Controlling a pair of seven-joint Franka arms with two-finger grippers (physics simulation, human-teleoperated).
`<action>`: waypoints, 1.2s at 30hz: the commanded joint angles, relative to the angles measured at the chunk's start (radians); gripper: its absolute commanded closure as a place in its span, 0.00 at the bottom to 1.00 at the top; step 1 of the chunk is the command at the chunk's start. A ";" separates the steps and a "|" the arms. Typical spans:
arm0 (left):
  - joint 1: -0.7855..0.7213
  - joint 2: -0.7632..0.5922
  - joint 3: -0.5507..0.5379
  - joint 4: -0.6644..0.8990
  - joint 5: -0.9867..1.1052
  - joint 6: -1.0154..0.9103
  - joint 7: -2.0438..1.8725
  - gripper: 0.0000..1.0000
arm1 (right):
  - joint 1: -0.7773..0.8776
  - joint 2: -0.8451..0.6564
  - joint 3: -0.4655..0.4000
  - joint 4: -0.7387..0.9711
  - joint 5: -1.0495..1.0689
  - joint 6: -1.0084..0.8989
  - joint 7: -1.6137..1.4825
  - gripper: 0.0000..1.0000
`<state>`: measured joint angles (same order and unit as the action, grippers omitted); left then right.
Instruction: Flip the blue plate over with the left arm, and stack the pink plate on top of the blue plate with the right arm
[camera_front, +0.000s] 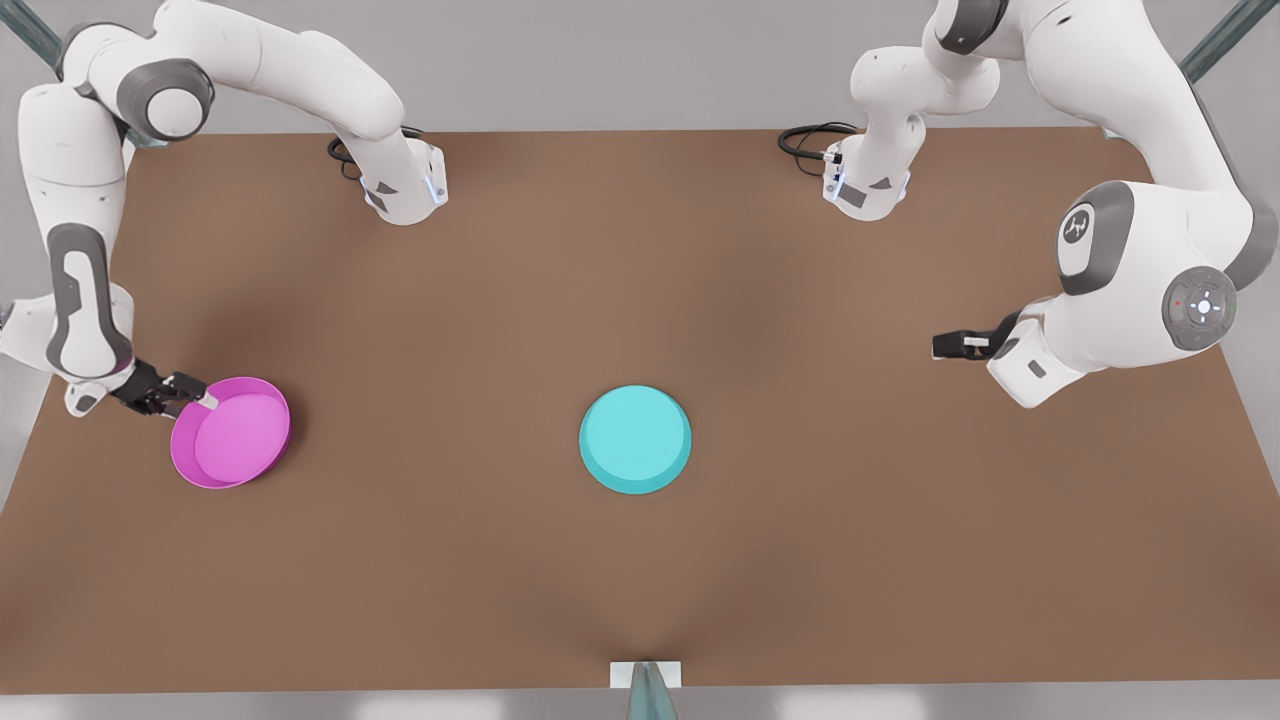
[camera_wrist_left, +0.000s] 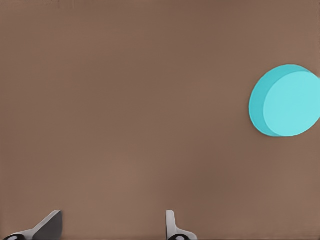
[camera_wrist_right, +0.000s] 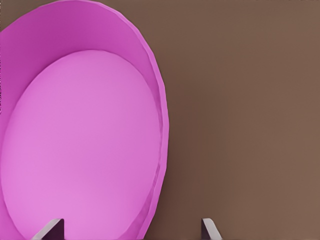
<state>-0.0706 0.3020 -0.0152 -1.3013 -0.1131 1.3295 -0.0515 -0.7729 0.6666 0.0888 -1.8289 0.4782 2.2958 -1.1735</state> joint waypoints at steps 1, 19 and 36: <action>0.000 -0.001 0.000 0.000 0.000 -0.001 0.179 0.00 | 0.003 -0.001 0.000 -0.003 0.010 0.013 -0.186 0.00; 0.002 -0.011 -0.002 0.016 -0.006 0.000 0.050 0.00 | 0.023 -0.019 0.002 0.000 0.008 -0.018 -0.187 0.52; 0.000 -0.011 -0.012 0.030 -0.010 0.000 0.044 0.00 | 0.055 -0.015 0.002 0.003 0.010 -0.019 -0.186 0.72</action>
<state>-0.0706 0.2927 -0.0274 -1.2721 -0.1220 1.3304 -0.0020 -0.7210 0.6546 0.0904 -1.8258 0.4898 2.2792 -1.3360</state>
